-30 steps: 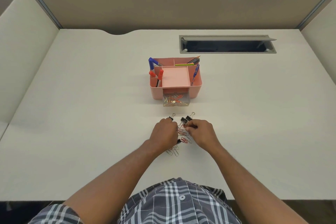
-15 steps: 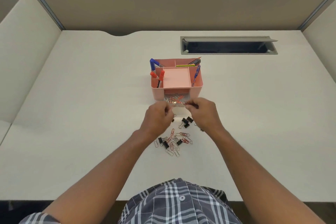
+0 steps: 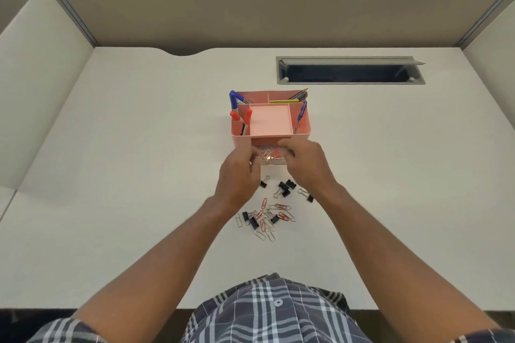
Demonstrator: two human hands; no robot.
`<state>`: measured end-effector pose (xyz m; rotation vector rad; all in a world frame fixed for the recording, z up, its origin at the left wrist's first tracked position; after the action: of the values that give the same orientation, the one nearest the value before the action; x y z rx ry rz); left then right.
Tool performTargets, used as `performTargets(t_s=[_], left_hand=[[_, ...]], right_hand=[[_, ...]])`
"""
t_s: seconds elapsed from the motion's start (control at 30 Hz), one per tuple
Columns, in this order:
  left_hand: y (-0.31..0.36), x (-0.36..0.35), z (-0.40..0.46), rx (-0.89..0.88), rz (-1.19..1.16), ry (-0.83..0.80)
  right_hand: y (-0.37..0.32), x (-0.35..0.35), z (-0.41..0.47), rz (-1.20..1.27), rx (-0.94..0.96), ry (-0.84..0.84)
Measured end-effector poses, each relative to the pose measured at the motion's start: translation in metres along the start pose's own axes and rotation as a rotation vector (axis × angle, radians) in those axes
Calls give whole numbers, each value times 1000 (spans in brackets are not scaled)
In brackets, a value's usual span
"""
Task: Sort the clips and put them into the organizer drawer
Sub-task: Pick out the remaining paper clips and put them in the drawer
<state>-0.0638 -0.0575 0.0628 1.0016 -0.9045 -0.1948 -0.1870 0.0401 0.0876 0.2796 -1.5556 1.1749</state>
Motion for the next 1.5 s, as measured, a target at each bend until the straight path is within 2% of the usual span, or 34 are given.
performTargets(t_s=[0.1,0.23,0.3,0.53,0.83,1.0,1.13,1.33,1.5], left_hand=[[-22,-14,-28,100,64,-83],[-50,-42,-57,261,253,-322],[-54,-50,-63,269,307,-367],[-48,-62,-59,248,358,-388],[-44,-66,-60,213,333,-435],[-42,-58,-61,251,220,-394],[-37,-43,-52,257,89,-290],[-7,-14,-14,89,-61,-72],[6,-5,20,21,-24,-13]], right_hand=[[17,-9,-29,13,-62,-49],[46,-54,-67,-164,-164,-351],[54,-70,-80,-222,-180,-410],[49,-92,-91,-188,-142,-274],[45,-97,-89,-181,-87,-323],[48,-91,-87,-100,-163,-332],[47,-70,-76,20,-223,-228],[26,-21,-33,191,-153,14],[8,-8,3,89,-49,41]])
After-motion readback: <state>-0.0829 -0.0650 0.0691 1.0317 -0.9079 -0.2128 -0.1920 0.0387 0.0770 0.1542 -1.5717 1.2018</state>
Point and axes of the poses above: each hand's wrist, its own z-axis towards the middle knuckle, its own x-axis out of the back of the hand, y = z × x, the point moved 7 cm from there along z, towards the middle knuckle, and after that the axes turned 8 degrees about -z, right-handed, at the moved point
